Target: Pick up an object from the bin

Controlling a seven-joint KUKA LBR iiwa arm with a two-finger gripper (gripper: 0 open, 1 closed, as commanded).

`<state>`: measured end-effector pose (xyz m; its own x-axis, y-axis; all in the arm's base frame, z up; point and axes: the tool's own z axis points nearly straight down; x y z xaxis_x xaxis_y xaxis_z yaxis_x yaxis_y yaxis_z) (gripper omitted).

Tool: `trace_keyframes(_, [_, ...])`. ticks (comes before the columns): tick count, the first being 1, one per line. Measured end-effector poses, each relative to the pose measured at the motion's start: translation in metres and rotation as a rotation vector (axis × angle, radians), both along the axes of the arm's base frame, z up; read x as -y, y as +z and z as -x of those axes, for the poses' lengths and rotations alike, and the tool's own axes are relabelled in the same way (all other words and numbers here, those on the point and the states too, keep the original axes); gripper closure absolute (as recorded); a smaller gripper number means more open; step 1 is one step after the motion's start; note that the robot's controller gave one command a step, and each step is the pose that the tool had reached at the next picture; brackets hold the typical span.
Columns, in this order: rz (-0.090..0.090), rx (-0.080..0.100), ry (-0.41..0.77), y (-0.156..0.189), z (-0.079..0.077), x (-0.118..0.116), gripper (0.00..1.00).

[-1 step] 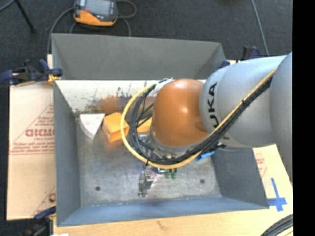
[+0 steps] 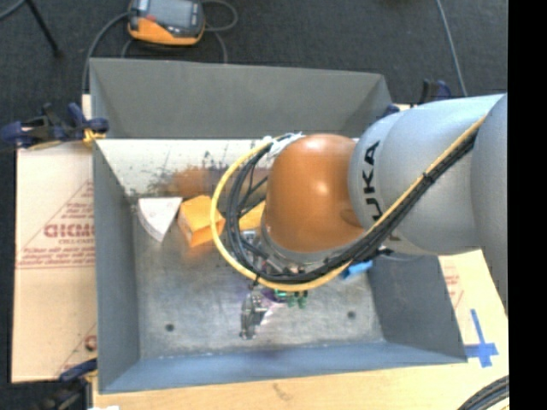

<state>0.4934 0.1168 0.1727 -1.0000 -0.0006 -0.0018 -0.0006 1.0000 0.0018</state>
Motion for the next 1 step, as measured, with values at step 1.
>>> trace_keyframes(1, [0.000, 0.008, 0.056, -0.0394, 0.0011, 0.0253, 0.00])
